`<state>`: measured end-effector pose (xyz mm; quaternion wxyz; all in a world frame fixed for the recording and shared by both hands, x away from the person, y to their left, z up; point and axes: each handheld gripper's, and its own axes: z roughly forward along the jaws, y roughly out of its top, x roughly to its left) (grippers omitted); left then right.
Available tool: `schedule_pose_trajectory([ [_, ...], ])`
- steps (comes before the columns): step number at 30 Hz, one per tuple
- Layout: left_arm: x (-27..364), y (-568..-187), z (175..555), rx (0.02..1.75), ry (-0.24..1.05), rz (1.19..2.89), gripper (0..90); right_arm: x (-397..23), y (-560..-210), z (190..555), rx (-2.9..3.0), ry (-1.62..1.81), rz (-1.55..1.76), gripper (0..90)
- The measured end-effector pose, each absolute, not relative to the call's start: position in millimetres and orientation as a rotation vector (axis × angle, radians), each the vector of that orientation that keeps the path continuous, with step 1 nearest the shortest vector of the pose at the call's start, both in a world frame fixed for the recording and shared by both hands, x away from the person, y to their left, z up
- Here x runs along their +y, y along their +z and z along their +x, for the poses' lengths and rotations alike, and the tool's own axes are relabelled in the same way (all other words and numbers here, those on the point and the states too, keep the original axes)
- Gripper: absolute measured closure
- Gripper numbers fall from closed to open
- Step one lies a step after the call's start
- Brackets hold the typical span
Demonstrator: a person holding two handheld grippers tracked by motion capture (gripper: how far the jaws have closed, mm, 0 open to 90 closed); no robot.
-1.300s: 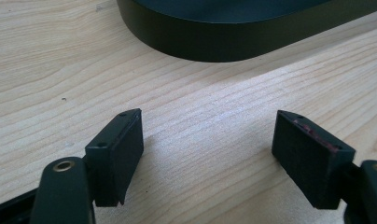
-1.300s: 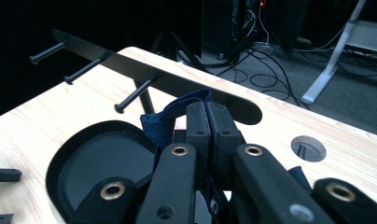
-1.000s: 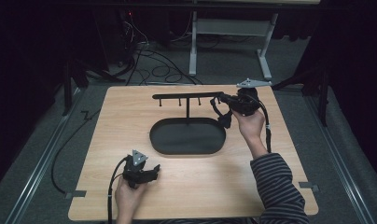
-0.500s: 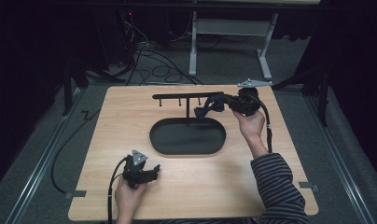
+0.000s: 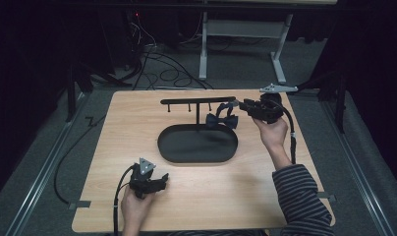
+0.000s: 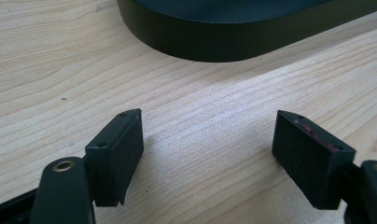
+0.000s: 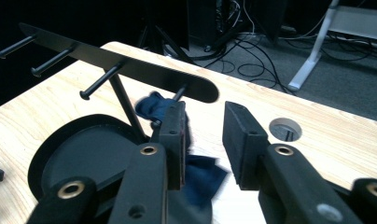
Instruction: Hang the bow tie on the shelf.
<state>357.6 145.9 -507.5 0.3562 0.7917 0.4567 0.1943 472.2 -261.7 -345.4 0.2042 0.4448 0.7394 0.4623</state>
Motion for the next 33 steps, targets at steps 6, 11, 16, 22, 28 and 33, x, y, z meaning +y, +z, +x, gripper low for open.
schedule_pose_trajectory([
  [6, 145.8, -507.5, 357.5, 1.181, 0.501, 2.043, 25.2, -273.9, -342.9, 466.9, 2.040, 1.292, 1.253, 64.8],
  [11, 145.9, -507.5, 357.6, 1.180, 0.501, 2.044, 25.2, -284.1, -340.6, 460.0, 2.020, 1.296, 1.264, 63.4],
  [16, 145.9, -507.5, 357.6, 1.179, 0.501, 2.044, 25.2, -289.6, -340.6, 456.2, 2.010, 1.300, 1.279, 62.9],
  [22, 145.8, -507.5, 357.5, 1.179, 0.502, 2.045, 25.2, -295.3, -340.9, 448.2, 2.001, 1.301, 1.267, 63.0],
  [28, 145.8, -507.4, 357.4, 1.179, 0.501, 2.047, 25.2, -302.2, -339.7, 440.1, 1.981, 1.307, 1.265, 63.1],
  [33, 145.8, -507.4, 357.4, 1.179, 0.502, 2.047, 25.1, -305.5, -340.0, 434.3, 1.985, 1.296, 1.273, 63.1],
])
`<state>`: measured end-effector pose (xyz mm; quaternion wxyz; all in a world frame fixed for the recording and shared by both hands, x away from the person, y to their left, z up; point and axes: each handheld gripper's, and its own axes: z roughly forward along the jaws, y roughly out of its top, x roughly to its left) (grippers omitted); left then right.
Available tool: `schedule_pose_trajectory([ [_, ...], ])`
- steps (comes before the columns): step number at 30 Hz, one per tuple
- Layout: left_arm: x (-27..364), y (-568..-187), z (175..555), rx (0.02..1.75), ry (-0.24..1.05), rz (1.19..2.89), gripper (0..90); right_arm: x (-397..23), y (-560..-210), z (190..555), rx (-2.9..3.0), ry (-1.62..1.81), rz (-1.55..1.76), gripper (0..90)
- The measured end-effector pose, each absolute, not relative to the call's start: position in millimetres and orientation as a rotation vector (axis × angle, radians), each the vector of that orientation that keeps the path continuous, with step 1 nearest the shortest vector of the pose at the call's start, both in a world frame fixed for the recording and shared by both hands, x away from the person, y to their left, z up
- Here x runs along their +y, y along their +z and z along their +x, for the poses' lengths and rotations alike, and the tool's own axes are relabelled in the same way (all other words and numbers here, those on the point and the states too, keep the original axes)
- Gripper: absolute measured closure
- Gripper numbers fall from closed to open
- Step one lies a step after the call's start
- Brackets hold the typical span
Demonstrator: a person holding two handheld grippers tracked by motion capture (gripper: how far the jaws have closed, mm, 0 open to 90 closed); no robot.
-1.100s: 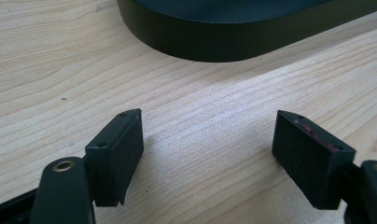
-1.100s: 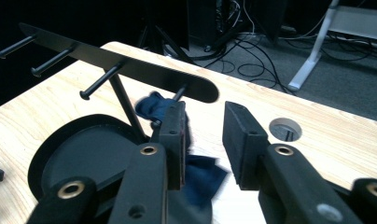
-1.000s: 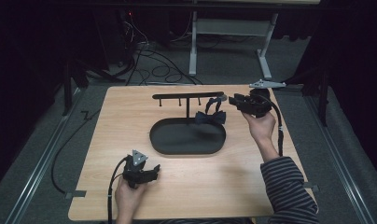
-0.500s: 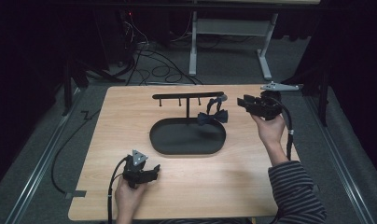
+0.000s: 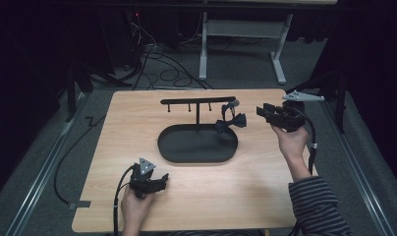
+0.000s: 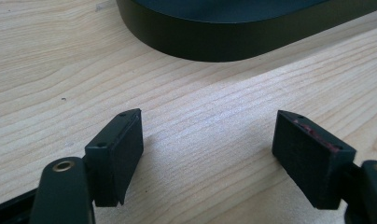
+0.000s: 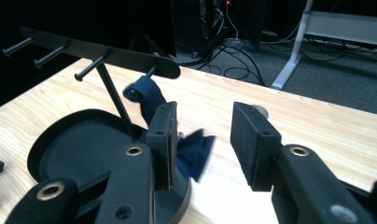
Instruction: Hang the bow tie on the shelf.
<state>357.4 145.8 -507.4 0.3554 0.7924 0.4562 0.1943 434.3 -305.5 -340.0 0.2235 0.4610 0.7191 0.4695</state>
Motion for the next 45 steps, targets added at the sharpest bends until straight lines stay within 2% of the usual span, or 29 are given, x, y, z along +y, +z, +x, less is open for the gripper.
schedule_pose_trajectory([
  [45, 145.7, -507.4, 357.1, 1.174, 0.500, 2.049, 24.9, -320.6, -361.9, 390.2, 1.991, 1.286, 1.271, 63.2],
])
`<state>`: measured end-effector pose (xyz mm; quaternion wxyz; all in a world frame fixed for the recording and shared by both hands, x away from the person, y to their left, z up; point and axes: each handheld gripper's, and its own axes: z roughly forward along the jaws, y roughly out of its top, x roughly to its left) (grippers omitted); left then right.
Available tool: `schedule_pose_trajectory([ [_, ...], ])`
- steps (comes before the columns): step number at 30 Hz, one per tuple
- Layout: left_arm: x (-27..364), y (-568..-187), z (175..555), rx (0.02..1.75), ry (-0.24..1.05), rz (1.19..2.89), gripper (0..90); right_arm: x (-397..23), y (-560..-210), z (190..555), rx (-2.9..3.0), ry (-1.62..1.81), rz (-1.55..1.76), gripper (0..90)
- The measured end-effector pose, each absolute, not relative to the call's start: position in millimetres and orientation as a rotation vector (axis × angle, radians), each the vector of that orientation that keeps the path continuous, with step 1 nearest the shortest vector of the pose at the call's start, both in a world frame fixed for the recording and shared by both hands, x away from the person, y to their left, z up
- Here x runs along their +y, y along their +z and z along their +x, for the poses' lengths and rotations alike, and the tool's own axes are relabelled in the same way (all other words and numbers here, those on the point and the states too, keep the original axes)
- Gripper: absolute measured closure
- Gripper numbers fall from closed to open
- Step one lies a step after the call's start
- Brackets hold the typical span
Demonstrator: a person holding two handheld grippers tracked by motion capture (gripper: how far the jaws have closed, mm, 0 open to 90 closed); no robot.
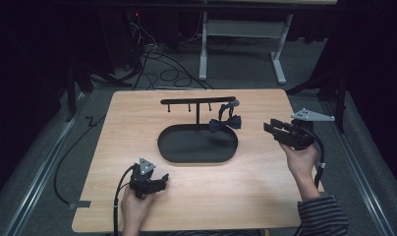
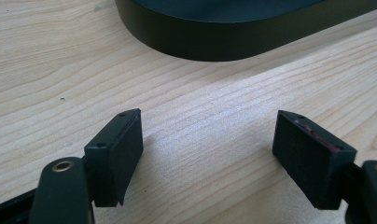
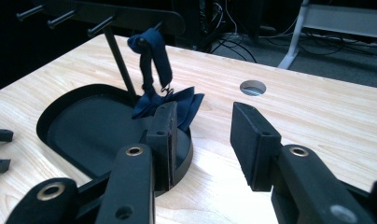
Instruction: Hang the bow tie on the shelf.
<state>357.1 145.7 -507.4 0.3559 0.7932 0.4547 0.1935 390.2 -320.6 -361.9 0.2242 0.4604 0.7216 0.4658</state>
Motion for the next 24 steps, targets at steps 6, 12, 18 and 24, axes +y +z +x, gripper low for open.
schedule_pose_trajectory([
  [6, 145.7, -507.4, 357.1, 1.174, 0.500, 2.049, 24.9, -317.6, -366.7, 387.0, 2.005, 1.278, 1.263, 62.9],
  [12, 145.7, -507.4, 357.1, 1.174, 0.500, 2.049, 24.9, -317.9, -372.4, 381.9, 2.008, 1.274, 1.269, 62.6],
  [18, 145.7, -507.4, 357.1, 1.174, 0.500, 2.049, 24.9, -318.7, -378.9, 376.0, 2.015, 1.250, 1.267, 62.5],
  [24, 145.7, -507.4, 357.1, 1.174, 0.500, 2.049, 24.9, -321.9, -383.8, 369.3, 2.018, 1.259, 1.279, 62.4],
])
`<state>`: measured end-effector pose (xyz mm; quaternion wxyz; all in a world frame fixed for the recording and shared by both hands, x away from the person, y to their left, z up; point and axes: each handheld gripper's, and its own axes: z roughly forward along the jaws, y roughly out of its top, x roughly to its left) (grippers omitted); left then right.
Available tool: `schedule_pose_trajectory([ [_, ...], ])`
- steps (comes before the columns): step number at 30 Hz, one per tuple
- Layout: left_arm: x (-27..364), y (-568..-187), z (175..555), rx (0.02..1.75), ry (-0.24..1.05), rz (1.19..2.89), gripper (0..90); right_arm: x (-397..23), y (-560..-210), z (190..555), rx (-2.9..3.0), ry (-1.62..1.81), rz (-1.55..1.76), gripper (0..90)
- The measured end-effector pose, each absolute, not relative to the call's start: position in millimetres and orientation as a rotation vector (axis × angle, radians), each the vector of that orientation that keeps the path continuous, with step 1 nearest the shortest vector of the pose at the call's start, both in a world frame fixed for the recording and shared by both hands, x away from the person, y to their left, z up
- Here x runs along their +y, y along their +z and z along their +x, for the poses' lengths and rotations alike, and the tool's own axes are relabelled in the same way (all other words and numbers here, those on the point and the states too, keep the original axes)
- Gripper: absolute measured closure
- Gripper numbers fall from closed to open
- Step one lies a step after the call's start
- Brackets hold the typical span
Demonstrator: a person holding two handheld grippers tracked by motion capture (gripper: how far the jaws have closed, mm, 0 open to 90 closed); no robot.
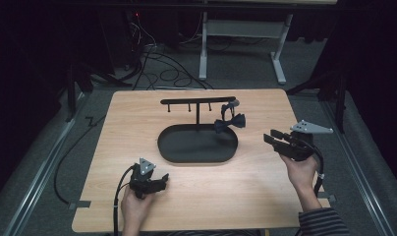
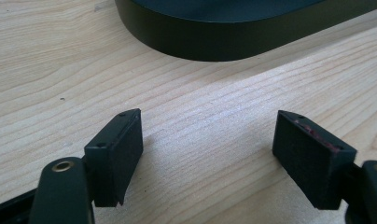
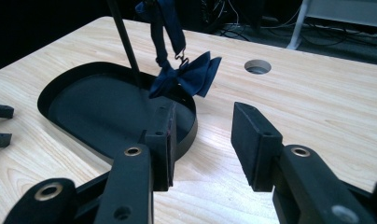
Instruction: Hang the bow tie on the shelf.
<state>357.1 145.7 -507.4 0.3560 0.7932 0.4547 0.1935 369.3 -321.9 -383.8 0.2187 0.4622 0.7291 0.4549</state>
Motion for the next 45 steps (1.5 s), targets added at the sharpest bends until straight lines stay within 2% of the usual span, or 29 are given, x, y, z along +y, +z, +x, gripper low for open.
schedule_pose_trajectory([
  [45, 145.7, -507.4, 357.1, 1.174, 0.500, 2.049, 24.8, -313.2, -426.8, 346.7, 2.065, 1.310, 1.323, 62.1],
])
